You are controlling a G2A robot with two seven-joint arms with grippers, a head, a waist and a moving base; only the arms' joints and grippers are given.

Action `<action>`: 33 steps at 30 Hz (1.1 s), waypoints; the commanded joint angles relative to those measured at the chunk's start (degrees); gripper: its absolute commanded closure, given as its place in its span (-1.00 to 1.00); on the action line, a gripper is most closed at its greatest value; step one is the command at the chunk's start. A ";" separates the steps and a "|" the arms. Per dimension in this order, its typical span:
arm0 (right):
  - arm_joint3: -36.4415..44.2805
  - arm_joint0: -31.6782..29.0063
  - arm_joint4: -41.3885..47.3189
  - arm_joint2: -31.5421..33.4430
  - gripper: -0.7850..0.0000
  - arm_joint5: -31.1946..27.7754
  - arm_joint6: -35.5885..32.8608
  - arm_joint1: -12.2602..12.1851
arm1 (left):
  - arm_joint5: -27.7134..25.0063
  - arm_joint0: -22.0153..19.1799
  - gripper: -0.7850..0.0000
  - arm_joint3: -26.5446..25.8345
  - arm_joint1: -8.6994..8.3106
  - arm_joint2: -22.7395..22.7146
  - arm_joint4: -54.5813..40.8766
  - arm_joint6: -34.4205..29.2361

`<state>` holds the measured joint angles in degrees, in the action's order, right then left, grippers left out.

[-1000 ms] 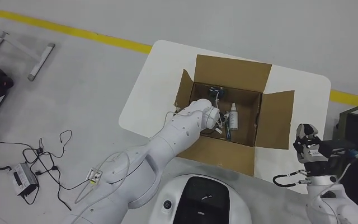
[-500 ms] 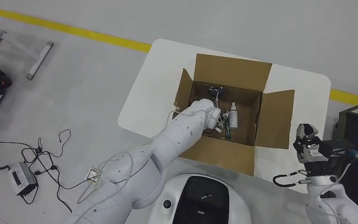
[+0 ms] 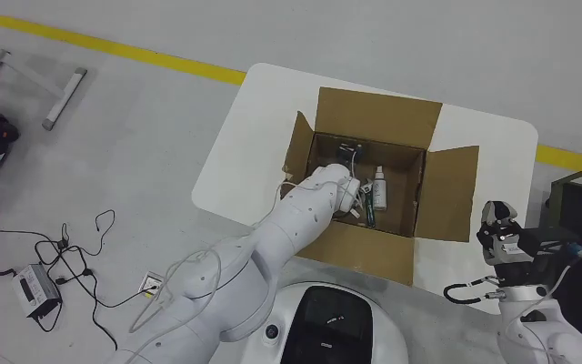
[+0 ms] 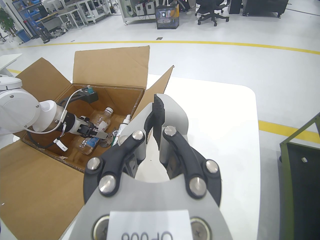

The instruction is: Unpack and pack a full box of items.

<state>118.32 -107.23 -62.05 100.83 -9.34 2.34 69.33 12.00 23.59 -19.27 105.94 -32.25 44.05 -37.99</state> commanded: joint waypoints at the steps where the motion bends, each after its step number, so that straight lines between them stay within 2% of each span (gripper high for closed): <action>1: 0.00 0.00 0.00 0.00 1.00 0.00 0.00 0.00 | -0.14 -0.08 0.10 0.54 0.18 -0.14 0.06 0.20; 2: 0.00 0.00 0.00 0.00 1.00 0.00 0.00 0.00 | -0.20 -0.14 0.33 0.74 0.26 -0.26 0.01 0.31; 4: 0.00 0.00 0.00 0.00 1.00 0.00 0.00 0.00 | -0.21 -0.30 0.56 1.02 0.40 -0.49 -0.02 0.52; 5: 0.00 0.00 0.00 0.00 1.00 0.00 0.00 0.00 | -0.23 -0.36 0.84 1.07 0.47 -0.55 0.09 0.69; 6: 0.00 0.00 0.00 0.00 1.00 0.00 0.00 0.00 | -0.25 -0.40 1.00 1.11 0.54 -0.62 0.15 0.75; 13: 0.00 0.00 0.00 0.00 1.00 0.00 0.00 0.00 | -0.15 -0.79 1.00 0.87 0.79 -1.13 0.96 1.65; 21: 0.00 0.00 0.00 0.00 1.00 0.00 0.00 0.00 | -0.39 -1.73 1.00 -2.22 0.38 -2.54 1.35 1.22; 28: 0.00 0.00 0.00 0.00 1.00 0.00 0.00 0.00 | -0.91 -1.54 1.00 -8.65 -1.12 -4.42 2.53 -0.66; 33: 1.54 -0.15 4.80 1.87 1.00 -1.43 -1.00 0.05 | -0.82 -0.06 1.00 -16.80 -3.14 -6.25 5.05 -4.00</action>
<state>119.36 -107.21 -57.97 102.12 -10.50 1.71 69.40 11.12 23.09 -33.96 103.28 -38.00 48.60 -41.32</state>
